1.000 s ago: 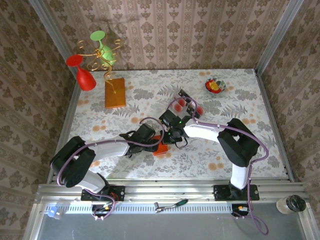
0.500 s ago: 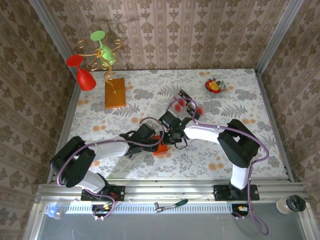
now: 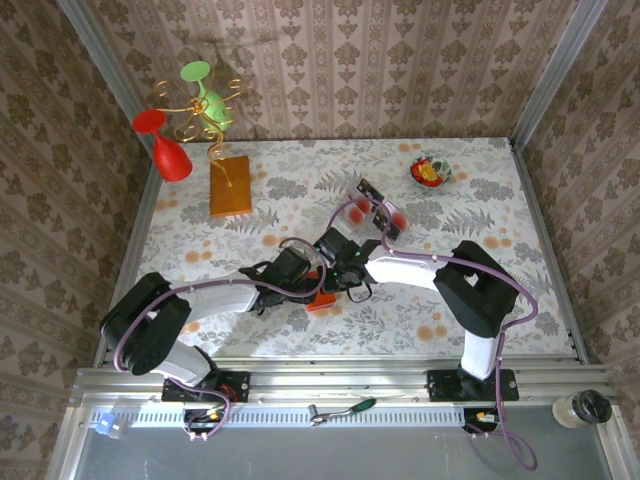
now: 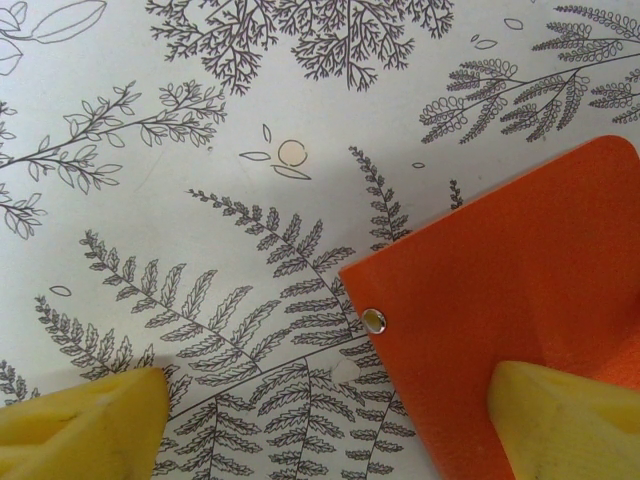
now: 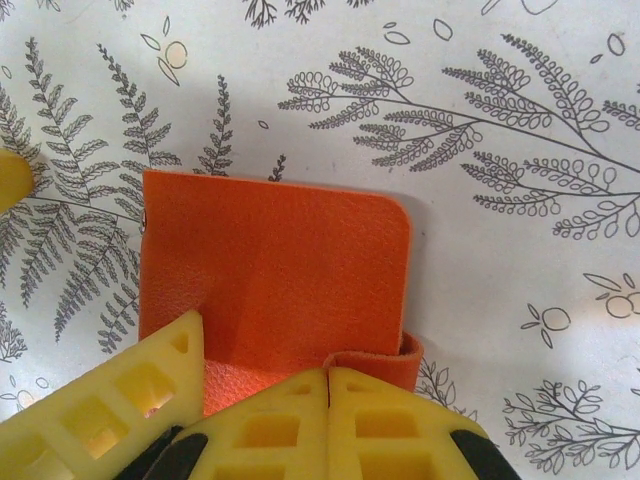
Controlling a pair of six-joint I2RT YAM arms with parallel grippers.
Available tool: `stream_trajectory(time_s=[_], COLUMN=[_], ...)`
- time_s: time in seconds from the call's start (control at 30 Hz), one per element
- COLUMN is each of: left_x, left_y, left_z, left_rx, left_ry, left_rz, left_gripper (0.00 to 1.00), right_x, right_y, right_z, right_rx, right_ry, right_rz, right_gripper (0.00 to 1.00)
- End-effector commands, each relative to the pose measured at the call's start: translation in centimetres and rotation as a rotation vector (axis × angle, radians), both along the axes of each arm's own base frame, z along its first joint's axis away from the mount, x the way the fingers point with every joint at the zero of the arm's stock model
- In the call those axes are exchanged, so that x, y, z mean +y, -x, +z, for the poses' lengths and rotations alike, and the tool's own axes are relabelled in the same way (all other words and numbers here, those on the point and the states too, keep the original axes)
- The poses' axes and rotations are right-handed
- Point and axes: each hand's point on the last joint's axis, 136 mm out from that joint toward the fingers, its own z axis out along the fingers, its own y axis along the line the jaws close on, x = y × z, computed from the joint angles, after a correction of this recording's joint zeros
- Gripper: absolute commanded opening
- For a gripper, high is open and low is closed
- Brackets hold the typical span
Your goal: Put the credit cards into the card holder
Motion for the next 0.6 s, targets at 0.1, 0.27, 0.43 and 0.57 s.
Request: stream_trajectory(time_s=[0.1, 0.27, 0.43, 0.57], left_x=[1.7, 1.4, 1.2, 1.0], left_y=[2.3, 2.1, 1.7, 1.2], left_z=[-2.9, -2.9, -2.6, -2.1], left_rx=[0.096, 0.096, 0.091, 0.085], left_ry=[-0.095, -0.088, -0.085, -0.069], left_rz=[-0.028, -0.027, -0.026, -0.022], left_gripper=[0.86, 0.86, 0.86, 0.86], right_x=[-4.4, -3.5, -2.7, -2.5], right_y=[6.8, 6.4, 5.8, 5.6], right_z=[-7.8, -6.2, -4.8, -4.3], right_rx=[0.244, 0.220, 0.196, 0.184], right_ry=[0.236, 0.180, 0.131, 0.107], right_rz=[0.052, 0.044, 0.019, -0.011], right_gripper=[0.00, 0.00, 0.00, 0.00])
